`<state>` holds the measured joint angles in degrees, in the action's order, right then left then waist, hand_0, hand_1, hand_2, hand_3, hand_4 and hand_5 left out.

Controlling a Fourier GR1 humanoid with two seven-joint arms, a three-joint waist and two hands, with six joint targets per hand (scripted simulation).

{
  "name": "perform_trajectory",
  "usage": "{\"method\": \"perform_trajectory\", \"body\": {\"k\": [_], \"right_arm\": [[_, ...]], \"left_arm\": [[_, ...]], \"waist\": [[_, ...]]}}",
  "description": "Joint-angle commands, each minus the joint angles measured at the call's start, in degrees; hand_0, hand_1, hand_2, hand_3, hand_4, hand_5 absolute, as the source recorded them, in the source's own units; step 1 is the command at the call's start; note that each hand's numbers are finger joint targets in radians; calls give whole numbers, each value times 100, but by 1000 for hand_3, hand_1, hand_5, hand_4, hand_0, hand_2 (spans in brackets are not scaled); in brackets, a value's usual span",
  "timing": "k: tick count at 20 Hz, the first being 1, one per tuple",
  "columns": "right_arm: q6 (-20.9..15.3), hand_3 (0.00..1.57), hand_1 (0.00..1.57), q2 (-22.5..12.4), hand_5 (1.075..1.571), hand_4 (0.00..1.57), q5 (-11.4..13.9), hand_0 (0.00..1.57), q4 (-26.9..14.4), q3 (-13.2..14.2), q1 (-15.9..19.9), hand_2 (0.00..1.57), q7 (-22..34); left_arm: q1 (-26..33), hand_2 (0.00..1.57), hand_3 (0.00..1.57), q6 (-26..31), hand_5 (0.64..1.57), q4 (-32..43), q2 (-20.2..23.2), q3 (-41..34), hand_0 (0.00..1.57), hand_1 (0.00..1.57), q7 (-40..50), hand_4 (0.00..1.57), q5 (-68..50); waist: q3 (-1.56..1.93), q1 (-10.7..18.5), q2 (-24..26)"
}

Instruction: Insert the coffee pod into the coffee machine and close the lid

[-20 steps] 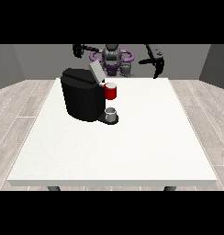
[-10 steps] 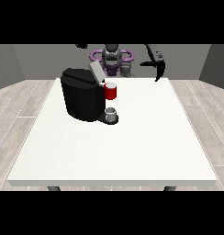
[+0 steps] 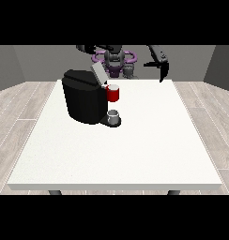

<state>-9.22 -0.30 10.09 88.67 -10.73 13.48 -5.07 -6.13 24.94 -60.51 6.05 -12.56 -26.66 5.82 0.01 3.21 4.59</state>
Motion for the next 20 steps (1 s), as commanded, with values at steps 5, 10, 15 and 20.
{"method": "perform_trajectory", "body": {"k": [5,10,15,20], "right_arm": [[-90,0,0,-96,1571,351,35,0,-851,716,881,0,-192],[10,0,0,-263,1571,414,-117,0,-1337,1077,1218,0,-329],[24,0,0,-423,1571,394,-204,0,-1831,1414,1425,0,-553],[-128,0,0,-344,1571,443,-88,0,-2315,1427,1872,0,-503]], "left_arm": [[142,0,0,-18,1571,-773,-71,252,0,0,205,376,-148],[198,0,0,-156,1571,-678,-157,307,0,0,-153,308,-111],[242,0,0,123,1571,-856,249,119,0,0,63,371,-380],[132,0,0,65,1571,-836,207,259,0,0,30,367,-338]], "waist": [[0,304,-484],[-1,271,-794],[0,306,-731],[0,386,-793]]}}
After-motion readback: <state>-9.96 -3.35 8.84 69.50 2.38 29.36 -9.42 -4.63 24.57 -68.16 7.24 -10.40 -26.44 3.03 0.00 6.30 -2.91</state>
